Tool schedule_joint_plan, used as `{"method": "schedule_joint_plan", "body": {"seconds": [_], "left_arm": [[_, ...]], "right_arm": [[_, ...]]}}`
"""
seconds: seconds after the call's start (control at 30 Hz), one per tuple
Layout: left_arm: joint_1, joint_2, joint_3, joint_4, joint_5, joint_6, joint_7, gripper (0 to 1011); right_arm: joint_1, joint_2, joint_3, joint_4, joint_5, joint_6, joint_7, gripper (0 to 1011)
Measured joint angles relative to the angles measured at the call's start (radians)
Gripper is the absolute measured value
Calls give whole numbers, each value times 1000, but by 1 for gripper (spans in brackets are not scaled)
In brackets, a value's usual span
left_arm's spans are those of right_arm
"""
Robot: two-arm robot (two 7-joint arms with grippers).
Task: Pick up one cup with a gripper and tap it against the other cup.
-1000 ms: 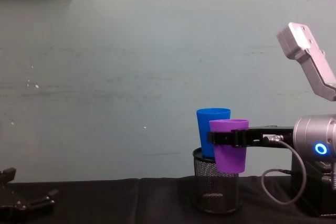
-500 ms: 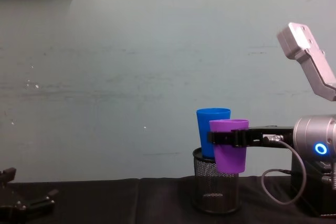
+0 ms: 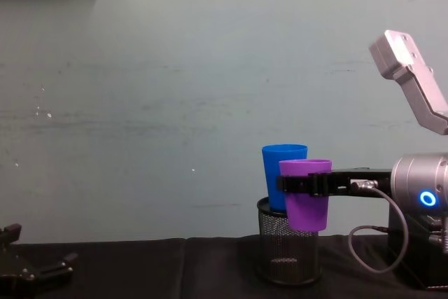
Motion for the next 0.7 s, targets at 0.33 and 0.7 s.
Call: {"method": "schedule_joint_plan", "body": {"seconds": [0.33, 0.7], "left_arm": [[0, 0, 0, 0, 0, 0, 0, 1000], [0, 0, 0, 0, 0, 0, 0, 1000]], "right_arm": [[0, 0, 0, 0, 0, 0, 0, 737], [0, 0, 0, 0, 0, 0, 0, 737]]}}
